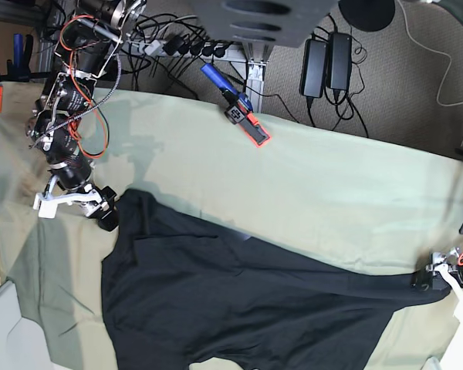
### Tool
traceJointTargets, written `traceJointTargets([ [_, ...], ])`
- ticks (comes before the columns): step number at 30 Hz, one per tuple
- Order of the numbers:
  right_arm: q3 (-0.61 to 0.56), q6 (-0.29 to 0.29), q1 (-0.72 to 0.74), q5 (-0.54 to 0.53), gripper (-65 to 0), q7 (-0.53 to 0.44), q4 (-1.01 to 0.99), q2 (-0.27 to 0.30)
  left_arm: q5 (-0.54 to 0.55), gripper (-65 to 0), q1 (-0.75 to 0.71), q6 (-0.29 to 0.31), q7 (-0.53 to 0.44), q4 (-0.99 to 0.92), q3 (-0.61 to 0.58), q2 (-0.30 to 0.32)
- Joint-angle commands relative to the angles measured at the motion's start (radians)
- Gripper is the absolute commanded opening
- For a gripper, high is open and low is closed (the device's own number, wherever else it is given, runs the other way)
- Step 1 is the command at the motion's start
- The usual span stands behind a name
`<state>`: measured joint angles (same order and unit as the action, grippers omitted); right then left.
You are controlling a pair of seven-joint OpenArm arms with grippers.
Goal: Fold the T-shirt properly
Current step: 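Lower the held shirt edge with both grippers, laying it flat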
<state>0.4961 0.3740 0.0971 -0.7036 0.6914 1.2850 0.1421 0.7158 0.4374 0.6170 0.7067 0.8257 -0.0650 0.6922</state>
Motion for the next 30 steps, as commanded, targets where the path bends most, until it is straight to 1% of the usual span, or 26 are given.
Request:
traceJointTargets([
  [1,-0.001,0.053,0.008,-0.008,-21.3,0.02,0.01,0.004,0.014,-17.4,0.021,0.001,-0.018,0.014,0.012,0.023],
  [4,-0.001,0.053,0.011,-0.025,-21.4,0.047,0.018,0.007,0.014,-17.4,0.019,0.001,-0.018,0.014,0.028,0.023],
  [7,-0.001,0.078,0.008,-0.042,-21.4,0.076,0.064,0.007,0.017,-17.4,0.019,0.001,-0.018,0.014,0.053,0.023],
  [10,-0.014,0.079,0.007,-0.044,-21.4,0.089,0.121,0.007,0.017,-17.4,0.019,0.001,-0.018,0.014,0.061,0.023],
  [16,-0.121,0.079,0.007,-0.027,-21.4,0.086,0.138,0.006,0.017,-17.4,0.019,0.001,-0.018,0.014,0.061,0.023],
  [19,-0.153,0.078,0.008,-0.007,-21.4,0.064,0.138,0.004,0.017,-17.4,0.019,0.001,-0.018,0.014,0.061,0.023],
  [24,-0.142,0.078,0.007,0.016,-21.3,0.064,0.138,0.005,0.016,-17.4,0.019,0.001,-0.017,0.014,0.061,0.023],
  [30,-0.085,0.078,0.007,0.017,-21.3,0.065,0.138,0.007,0.016,-17.4,0.019,0.001,-0.014,0.014,0.061,0.023],
])
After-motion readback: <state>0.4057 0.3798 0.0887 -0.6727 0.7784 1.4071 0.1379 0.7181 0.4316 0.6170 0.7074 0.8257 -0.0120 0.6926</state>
